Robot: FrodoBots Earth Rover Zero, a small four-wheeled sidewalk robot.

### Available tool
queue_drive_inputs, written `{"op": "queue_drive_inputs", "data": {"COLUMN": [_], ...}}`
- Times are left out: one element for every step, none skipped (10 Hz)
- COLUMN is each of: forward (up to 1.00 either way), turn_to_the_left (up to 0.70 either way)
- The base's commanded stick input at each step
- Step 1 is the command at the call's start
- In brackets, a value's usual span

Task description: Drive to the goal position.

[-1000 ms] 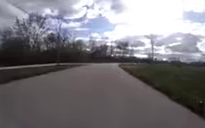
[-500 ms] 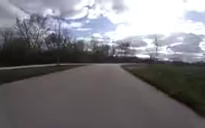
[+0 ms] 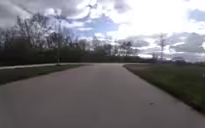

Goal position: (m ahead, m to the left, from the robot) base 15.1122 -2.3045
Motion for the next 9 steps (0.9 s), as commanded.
{"op": "queue_drive_inputs", "data": {"forward": [1.00, 1.00, 1.00, 1.00, 1.00, 1.00, 1.00, 1.00, 1.00], "turn_to_the_left": [-0.40, -0.40, -0.38, -0.09, 0.00, 0.00, 0.00, 0.00, 0.00]}}
